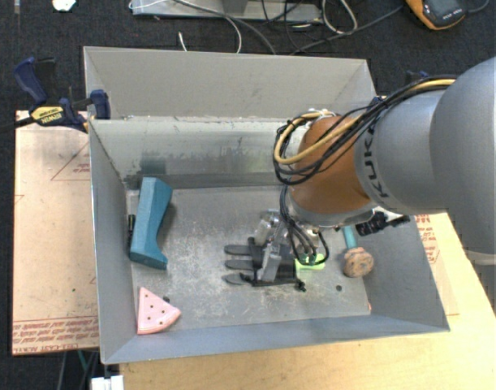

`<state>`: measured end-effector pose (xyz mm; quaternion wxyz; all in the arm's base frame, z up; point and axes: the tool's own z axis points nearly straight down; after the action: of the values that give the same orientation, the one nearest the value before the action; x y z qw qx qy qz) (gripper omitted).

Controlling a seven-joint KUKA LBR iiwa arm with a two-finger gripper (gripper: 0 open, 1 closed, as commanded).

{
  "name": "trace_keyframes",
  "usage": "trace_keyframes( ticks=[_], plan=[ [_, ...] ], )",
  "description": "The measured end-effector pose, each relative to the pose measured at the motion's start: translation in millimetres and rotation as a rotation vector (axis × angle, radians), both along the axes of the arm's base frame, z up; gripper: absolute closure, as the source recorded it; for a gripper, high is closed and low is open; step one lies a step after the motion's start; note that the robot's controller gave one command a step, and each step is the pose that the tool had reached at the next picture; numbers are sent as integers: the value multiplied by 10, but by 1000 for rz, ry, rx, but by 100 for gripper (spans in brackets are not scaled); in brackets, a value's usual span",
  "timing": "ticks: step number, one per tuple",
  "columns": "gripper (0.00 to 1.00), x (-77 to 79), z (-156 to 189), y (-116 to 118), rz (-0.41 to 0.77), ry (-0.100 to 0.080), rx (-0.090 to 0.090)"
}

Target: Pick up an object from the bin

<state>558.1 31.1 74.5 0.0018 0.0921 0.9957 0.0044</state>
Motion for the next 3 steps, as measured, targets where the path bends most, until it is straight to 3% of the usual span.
trace_keyframes(
  ticks=[3],
  plan=[
    [100,-19,764,3,0,6,2]
  ],
)
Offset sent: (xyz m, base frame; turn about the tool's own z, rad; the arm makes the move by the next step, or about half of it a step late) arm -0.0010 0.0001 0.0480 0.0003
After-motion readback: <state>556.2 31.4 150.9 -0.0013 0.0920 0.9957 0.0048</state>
